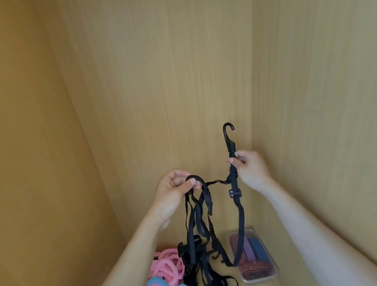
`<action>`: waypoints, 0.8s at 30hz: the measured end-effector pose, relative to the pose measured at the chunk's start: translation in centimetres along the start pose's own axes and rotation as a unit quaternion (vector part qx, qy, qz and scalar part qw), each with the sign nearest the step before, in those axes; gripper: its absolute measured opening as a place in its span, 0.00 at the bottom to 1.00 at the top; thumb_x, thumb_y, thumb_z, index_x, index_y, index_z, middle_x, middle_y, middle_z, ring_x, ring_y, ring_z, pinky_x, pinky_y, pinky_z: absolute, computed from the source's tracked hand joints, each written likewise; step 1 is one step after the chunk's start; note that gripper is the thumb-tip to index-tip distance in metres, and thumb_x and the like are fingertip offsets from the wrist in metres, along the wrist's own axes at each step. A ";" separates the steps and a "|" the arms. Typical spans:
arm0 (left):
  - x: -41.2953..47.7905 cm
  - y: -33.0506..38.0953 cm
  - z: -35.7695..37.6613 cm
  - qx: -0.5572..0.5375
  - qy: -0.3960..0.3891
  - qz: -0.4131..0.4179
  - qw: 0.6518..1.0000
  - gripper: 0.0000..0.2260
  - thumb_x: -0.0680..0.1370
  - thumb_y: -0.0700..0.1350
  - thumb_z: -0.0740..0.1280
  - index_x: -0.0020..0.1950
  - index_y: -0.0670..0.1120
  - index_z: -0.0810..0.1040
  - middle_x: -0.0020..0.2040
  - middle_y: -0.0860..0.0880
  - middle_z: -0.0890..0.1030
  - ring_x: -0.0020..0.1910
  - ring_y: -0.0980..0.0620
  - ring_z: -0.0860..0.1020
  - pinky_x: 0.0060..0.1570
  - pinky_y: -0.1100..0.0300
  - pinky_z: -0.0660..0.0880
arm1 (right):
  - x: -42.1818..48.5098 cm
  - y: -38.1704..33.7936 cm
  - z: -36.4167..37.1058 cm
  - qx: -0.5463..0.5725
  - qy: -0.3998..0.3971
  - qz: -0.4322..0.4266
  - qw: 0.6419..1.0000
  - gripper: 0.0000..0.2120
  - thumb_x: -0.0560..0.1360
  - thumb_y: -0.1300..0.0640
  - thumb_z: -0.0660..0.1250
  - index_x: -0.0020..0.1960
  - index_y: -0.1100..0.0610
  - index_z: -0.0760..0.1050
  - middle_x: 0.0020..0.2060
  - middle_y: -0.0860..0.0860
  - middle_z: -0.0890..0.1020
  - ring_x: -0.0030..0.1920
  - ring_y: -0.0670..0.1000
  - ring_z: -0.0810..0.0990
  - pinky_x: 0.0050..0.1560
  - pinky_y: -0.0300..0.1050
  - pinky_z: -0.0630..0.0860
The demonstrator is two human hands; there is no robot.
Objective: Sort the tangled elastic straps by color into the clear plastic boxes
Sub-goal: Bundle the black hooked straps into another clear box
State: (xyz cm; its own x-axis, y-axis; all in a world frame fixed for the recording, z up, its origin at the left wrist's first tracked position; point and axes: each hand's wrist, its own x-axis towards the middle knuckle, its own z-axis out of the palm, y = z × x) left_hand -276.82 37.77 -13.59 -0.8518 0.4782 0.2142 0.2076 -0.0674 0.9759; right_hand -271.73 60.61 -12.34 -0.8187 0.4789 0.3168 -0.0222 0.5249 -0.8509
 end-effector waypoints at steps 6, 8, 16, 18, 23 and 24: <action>0.5 0.4 -1.2 -0.019 -0.025 -0.014 0.999 0.04 0.80 0.38 0.67 0.52 0.45 0.75 0.52 0.39 0.85 0.45 0.46 0.80 0.58 0.45 0.71 | -0.1 -1.0 -0.1 0.012 0.003 -0.017 1.000 0.09 0.81 0.56 0.67 0.47 0.60 0.81 0.44 0.56 0.85 0.49 0.61 0.82 0.54 0.54 0.79; 0.6 0.3 -1.5 -0.012 -0.007 -0.015 1.000 0.04 0.81 0.38 0.67 0.53 0.44 0.75 0.52 0.41 0.86 0.42 0.48 0.79 0.57 0.46 0.73 | 0.1 -1.5 -0.4 0.035 0.023 -0.016 0.999 0.09 0.81 0.56 0.67 0.48 0.62 0.80 0.45 0.59 0.84 0.48 0.62 0.82 0.56 0.59 0.79; 0.6 -2.2 -3.2 0.045 0.133 -0.066 0.988 0.05 0.81 0.41 0.67 0.56 0.45 0.77 0.56 0.48 0.85 0.58 0.47 0.81 0.67 0.41 0.72 | 0.9 -2.8 -2.4 0.048 0.101 -0.038 0.993 0.09 0.81 0.57 0.65 0.45 0.60 0.79 0.44 0.64 0.82 0.36 0.57 0.72 0.42 0.45 0.68; 0.5 -3.2 -3.6 0.044 0.153 -0.075 0.984 0.04 0.82 0.39 0.66 0.56 0.44 0.77 0.53 0.47 0.85 0.55 0.47 0.83 0.63 0.45 0.75 | 0.9 -2.9 -2.5 0.053 0.109 -0.035 0.992 0.09 0.81 0.57 0.65 0.46 0.59 0.79 0.43 0.63 0.82 0.36 0.56 0.72 0.41 0.45 0.69; 0.3 -5.1 -4.4 0.088 0.190 -0.079 0.975 0.04 0.83 0.37 0.63 0.55 0.41 0.77 0.50 0.47 0.83 0.49 0.51 0.80 0.43 0.63 0.70 | 0.6 -2.7 -2.7 0.056 0.162 -0.048 0.984 0.10 0.81 0.57 0.65 0.43 0.60 0.77 0.39 0.61 0.81 0.35 0.51 0.71 0.39 0.45 0.69; 0.3 -5.3 -4.6 0.091 0.193 -0.085 0.973 0.05 0.83 0.37 0.62 0.55 0.41 0.77 0.50 0.46 0.83 0.48 0.51 0.79 0.42 0.63 0.70 | 0.6 -2.7 -2.8 0.060 0.174 -0.049 0.982 0.11 0.81 0.56 0.64 0.43 0.61 0.76 0.39 0.62 0.81 0.34 0.50 0.71 0.38 0.44 0.69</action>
State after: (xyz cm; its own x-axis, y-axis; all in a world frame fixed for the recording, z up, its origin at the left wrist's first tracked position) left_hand -280.34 34.26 -18.56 -0.9913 0.1015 0.0840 0.0992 0.1562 0.9827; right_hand -270.50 61.43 -8.65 -0.5634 0.6533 0.5058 -0.1763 0.5031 -0.8461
